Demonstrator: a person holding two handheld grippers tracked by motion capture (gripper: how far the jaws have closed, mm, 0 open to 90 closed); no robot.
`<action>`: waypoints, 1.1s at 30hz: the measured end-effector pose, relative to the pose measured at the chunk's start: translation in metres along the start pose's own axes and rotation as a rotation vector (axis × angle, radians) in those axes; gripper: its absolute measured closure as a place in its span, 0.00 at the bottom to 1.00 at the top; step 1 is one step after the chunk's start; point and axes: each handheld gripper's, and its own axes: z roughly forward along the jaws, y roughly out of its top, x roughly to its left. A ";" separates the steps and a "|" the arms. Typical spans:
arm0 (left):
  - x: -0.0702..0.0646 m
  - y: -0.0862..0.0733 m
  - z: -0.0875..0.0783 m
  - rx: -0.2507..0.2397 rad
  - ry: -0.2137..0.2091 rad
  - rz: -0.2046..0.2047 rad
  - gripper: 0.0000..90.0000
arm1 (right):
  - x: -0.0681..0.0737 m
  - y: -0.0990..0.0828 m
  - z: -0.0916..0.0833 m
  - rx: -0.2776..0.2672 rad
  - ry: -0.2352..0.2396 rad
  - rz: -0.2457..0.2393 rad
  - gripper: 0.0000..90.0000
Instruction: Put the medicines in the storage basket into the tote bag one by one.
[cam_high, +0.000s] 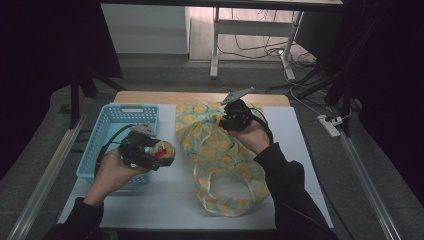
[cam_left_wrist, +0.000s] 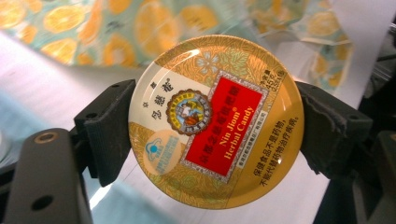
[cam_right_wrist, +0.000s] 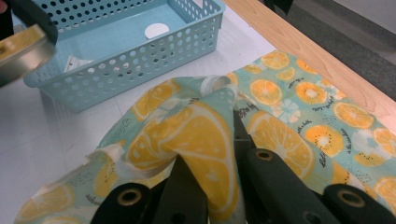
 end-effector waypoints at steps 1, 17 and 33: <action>-0.003 0.003 0.003 -0.001 -0.009 0.008 0.22 | 0.000 0.000 0.001 0.000 0.001 -0.001 0.99; -0.038 0.060 0.054 0.008 -0.107 0.130 0.22 | -0.002 0.000 0.005 0.007 0.005 0.002 0.99; -0.022 0.073 0.113 0.004 -0.169 0.144 0.22 | -0.004 -0.001 0.005 0.004 0.006 0.012 0.99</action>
